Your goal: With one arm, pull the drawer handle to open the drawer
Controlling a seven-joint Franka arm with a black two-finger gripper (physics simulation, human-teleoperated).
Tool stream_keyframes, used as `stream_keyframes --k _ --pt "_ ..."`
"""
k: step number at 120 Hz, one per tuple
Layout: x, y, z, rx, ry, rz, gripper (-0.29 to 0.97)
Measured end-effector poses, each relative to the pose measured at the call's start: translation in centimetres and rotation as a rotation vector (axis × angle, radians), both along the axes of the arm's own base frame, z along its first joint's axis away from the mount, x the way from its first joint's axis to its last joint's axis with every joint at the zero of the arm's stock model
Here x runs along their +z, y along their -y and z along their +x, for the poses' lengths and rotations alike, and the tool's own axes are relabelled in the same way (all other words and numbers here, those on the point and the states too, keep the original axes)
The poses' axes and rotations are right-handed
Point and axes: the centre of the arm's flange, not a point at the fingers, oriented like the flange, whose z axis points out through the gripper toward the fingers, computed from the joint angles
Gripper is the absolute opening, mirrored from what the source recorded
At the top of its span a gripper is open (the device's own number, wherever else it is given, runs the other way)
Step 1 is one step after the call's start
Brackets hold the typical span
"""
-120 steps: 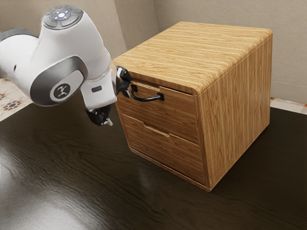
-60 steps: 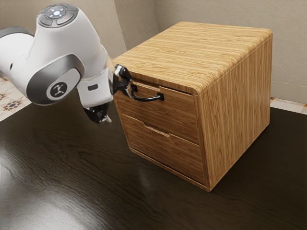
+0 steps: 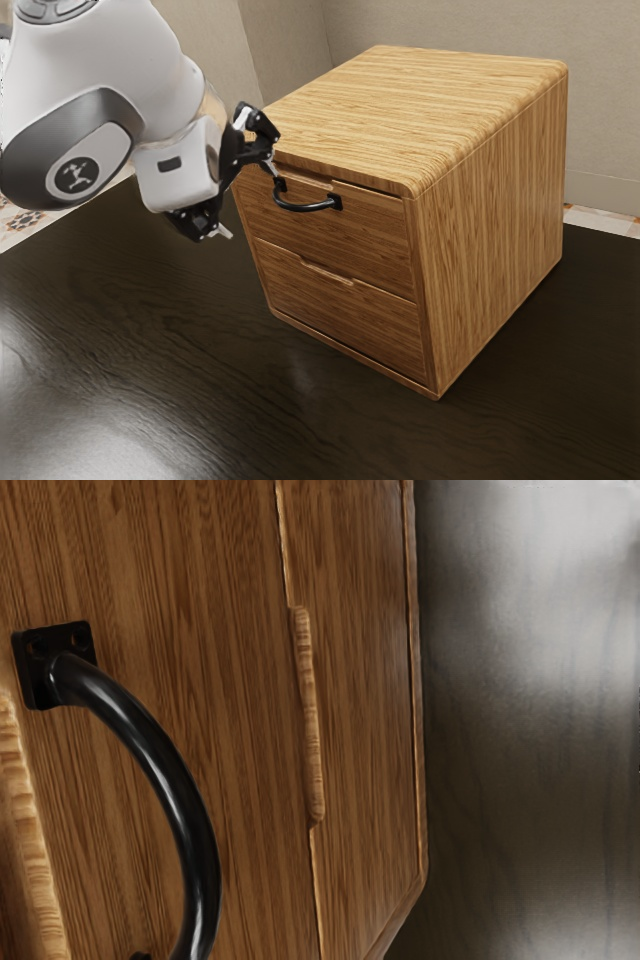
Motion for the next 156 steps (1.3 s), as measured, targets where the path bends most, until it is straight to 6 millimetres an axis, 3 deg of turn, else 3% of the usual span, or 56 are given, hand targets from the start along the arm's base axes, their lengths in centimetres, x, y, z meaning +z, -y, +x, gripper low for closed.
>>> stream_keyframes --k 15,40,75,99,110,112,117,125,132,144,151,156 --pt "-1.2 1.2 1.1 -0.013 -0.027 0.013 0.66" --pt "-3.7 0.6 3.4 0.008 -0.075 0.021 0.66" --pt "-6.2 -1.7 2.8 0.037 -0.121 0.011 0.72" --pt "-5.6 -3.6 -2.6 0.029 -0.103 -0.021 0.61" --pt "-5.6 -4.7 -5.8 0.027 -0.091 -0.031 0.70" --pt "-5.4 -5.9 -6.7 0.051 -0.083 -0.038 0.74" --pt "-4.7 -8.8 -9.3 0.106 -0.054 -0.065 0.68" --pt "-3.3 -11.4 -13.4 0.155 0.002 -0.099 0.66" --pt "-1.9 -12.4 -16.1 0.175 0.045 -0.120 0.66" --pt "-1.3 -12.9 -17.4 0.190 0.057 -0.137 0.66" --pt "1.6 -14.6 -18.8 0.269 0.076 -0.238 0.66" --pt "5.3 -12.9 -19.9 0.297 0.093 -0.281 0.66"
